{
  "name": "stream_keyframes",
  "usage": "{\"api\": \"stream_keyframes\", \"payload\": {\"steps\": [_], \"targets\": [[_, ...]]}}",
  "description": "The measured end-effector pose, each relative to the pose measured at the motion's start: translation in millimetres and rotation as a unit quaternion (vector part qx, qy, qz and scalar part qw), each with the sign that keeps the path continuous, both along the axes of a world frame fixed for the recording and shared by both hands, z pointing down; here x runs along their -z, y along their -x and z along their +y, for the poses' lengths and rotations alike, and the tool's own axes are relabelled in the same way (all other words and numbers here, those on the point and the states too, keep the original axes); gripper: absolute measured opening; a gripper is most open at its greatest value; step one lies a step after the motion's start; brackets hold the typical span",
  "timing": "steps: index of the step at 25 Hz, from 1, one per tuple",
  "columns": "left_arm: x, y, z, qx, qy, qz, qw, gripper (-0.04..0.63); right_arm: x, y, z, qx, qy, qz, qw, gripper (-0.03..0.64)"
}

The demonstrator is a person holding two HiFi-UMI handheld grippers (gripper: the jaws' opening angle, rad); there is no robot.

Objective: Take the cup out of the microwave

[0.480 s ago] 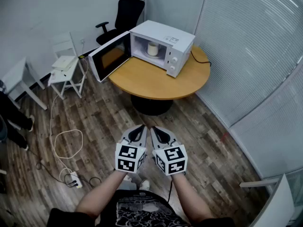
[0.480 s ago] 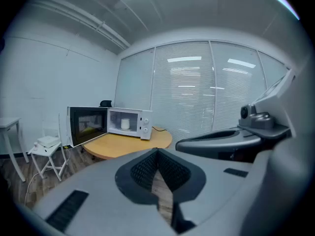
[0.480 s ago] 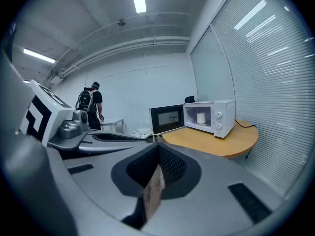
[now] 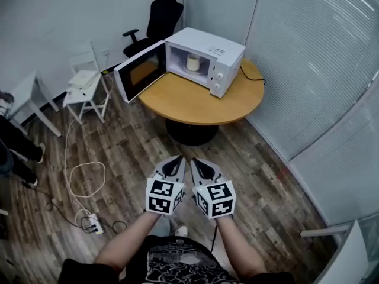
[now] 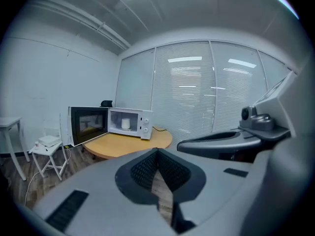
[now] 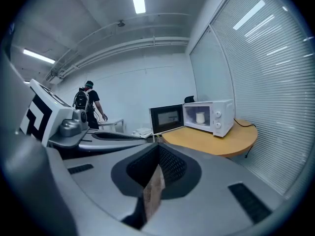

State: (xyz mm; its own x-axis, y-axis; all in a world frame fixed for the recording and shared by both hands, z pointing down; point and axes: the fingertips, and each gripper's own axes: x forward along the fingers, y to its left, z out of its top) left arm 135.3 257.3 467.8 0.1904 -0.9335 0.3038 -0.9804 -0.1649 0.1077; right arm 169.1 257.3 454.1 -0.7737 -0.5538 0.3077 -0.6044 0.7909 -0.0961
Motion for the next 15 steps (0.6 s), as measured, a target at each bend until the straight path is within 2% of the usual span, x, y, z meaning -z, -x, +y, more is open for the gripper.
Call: {"api": "stream_keyframes", "payload": {"steps": [6, 15], "targets": [[-10, 12, -11, 0.002, 0.008, 0.006, 1.0, 0.011, -10, 9, -11, 0.0, 0.007, 0.006, 1.0, 0.015], [-16, 45, -57, 0.0, 0.013, 0.014, 0.9998, 0.012, -9, 40, -57, -0.006, 0.006, 0.013, 1.0, 0.015]]}}
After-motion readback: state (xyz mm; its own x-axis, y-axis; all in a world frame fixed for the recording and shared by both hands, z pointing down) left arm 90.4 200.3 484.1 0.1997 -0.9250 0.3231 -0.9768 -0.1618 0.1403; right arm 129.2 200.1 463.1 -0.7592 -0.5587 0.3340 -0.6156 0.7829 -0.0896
